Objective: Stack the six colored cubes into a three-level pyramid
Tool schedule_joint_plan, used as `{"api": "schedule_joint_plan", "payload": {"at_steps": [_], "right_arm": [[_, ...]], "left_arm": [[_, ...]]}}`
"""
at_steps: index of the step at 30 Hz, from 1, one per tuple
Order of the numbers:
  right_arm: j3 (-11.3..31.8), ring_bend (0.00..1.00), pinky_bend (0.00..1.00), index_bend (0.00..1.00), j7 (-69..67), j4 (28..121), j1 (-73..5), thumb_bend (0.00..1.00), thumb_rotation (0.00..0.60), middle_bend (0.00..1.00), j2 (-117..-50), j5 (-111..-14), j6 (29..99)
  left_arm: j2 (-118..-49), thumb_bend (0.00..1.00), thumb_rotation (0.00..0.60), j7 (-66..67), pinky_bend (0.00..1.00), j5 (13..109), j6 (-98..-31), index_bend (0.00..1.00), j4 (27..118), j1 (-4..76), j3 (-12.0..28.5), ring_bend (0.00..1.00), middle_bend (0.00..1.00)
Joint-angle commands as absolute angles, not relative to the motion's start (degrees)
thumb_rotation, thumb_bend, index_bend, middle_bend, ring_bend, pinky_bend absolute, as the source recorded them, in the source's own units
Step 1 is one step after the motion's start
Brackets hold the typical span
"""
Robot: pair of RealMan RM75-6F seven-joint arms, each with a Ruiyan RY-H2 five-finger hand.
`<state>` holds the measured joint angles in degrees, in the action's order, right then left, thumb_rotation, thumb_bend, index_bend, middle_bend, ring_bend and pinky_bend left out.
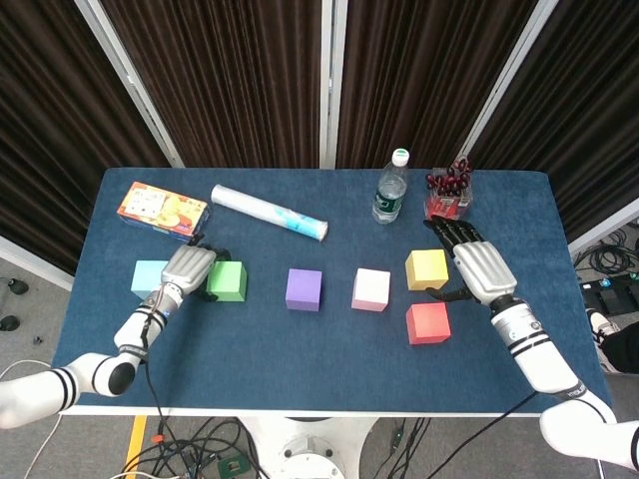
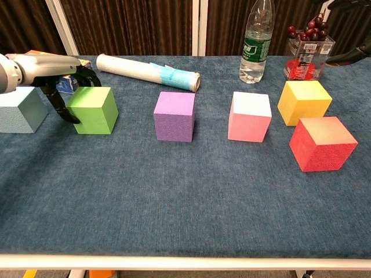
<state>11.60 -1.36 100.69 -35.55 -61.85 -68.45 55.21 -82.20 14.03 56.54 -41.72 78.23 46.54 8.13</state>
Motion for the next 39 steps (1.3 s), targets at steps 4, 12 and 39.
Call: {"api": "schedule_joint_plan", "payload": {"at_steps": [4, 12, 39], "right_arm": [[11.5, 0.00, 0.00, 0.00, -1.7, 100.1, -35.5, 0.10, 0.600, 0.02, -62.2, -68.5, 55.0], [11.7, 0.00, 0.00, 0.00, -1.8, 100.1, -35.3, 0.10, 0.600, 0.02, -62.1, -68.4, 55.2], [11.6, 0.00, 0.00, 0.00, -3.0, 100.4, -33.9, 0.10, 0.600, 0.02, -61.1, -69.0, 56.0]], "left_arm": [[-82.9, 0.16, 0.600, 12.1, 0.05, 57.9, -41.3, 0.34, 77.7, 47.3, 8.7, 0.30, 0.48], [-82.8, 0.16, 0.600, 9.2, 0.05, 59.7, -38.5, 0.34, 78.6, 49.4, 9.7, 0.30, 0.48], [-87.5, 0.16, 0.600, 12.0, 0.05, 59.4, -39.7, 0.34, 76.5, 52.9, 8.8, 0.30, 0.48]]}}
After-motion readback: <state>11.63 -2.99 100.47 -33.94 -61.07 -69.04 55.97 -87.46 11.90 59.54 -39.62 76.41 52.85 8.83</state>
